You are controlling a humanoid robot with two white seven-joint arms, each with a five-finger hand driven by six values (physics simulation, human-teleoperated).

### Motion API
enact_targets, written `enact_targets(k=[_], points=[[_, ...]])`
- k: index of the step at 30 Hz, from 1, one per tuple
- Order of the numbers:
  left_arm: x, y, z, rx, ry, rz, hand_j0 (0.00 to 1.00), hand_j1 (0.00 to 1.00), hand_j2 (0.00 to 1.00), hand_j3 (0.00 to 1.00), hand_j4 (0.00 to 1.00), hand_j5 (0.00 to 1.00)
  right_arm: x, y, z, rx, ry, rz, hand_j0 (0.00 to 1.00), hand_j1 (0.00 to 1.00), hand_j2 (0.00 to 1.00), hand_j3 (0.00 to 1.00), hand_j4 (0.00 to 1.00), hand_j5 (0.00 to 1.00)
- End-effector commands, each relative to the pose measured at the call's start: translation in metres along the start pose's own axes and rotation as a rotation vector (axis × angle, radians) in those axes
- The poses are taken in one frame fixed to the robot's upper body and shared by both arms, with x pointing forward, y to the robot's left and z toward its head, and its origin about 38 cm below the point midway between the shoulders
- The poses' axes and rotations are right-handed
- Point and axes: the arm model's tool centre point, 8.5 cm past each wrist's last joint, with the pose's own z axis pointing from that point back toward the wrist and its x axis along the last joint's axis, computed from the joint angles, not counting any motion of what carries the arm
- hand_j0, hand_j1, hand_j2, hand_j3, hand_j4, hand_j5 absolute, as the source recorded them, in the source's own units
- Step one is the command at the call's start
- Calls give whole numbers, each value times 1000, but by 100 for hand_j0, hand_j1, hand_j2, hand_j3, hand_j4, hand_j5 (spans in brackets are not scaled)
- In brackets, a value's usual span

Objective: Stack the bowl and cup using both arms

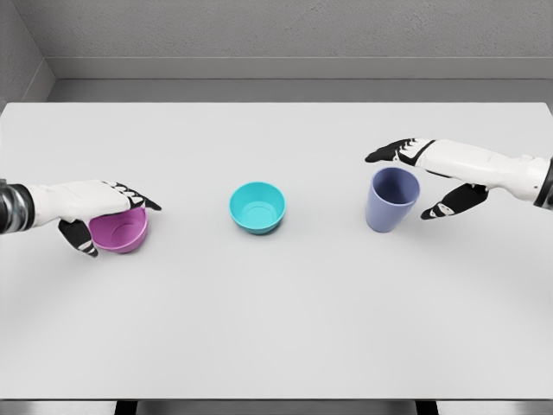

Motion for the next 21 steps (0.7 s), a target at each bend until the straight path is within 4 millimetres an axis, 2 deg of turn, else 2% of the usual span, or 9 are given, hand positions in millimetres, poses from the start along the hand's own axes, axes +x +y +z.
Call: enact_targets(k=[1,10,16,21], points=[[-1,0,-1,2,3,0,100,100,100,100,100,100,1,0,-2,-5,-7,-7,100,100,100,100,100,100],[1,0,-6,4,-2,1,100,100,100,100,100,100,2,3,-9,-13,-22,-18,100,100,100,100,100,100],[1,-1,-7,1,-3,4,100,100,100,100,100,100,-3,10,-13,-9,-15,-42,100,100,100,100,100,100],[2,-2,-8,0,-6,5,88,88,88,88,88,88,-8,15,-13,-1,-3,-56,100,100,100,100,100,100]])
